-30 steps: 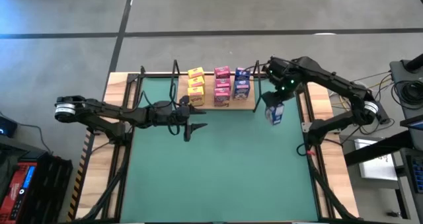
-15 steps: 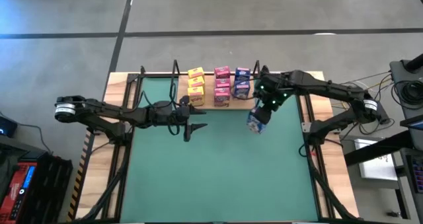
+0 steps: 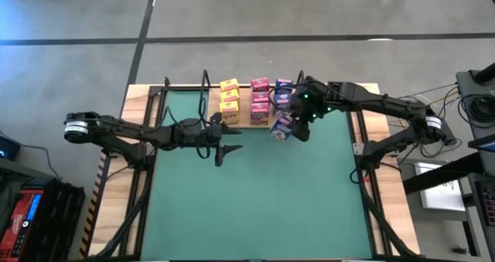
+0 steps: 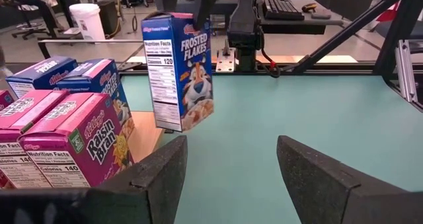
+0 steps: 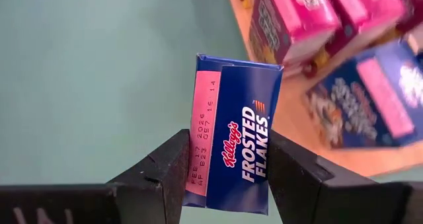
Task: Stack cereal on shelf
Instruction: Put the blue cereal box on the shelf and align with the other blue cereal boxes
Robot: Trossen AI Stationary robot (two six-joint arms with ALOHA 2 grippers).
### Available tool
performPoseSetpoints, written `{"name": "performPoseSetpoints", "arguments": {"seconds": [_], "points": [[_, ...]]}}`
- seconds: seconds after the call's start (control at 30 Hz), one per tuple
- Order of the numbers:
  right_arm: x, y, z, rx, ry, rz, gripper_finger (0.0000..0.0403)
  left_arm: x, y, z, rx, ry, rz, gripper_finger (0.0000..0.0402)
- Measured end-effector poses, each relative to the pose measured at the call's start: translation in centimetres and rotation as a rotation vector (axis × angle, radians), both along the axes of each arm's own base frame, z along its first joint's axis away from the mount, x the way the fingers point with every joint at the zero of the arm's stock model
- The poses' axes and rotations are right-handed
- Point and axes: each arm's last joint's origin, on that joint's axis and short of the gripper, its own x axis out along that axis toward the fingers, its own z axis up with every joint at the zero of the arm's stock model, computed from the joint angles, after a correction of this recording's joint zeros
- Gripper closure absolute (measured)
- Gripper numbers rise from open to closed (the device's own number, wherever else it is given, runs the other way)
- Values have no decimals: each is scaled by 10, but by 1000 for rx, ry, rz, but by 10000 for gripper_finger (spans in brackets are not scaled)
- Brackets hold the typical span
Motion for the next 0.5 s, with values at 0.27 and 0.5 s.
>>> {"name": "performPoseSetpoints", "arguments": {"seconds": [0.27, 0.5], "points": [[5, -2, 2, -115, -42, 94, 236, 0, 0, 0, 0, 0, 0, 184], [16, -7, -8, -134, -13, 132, 236, 0, -1, 0, 0, 0, -2, 184]]}}
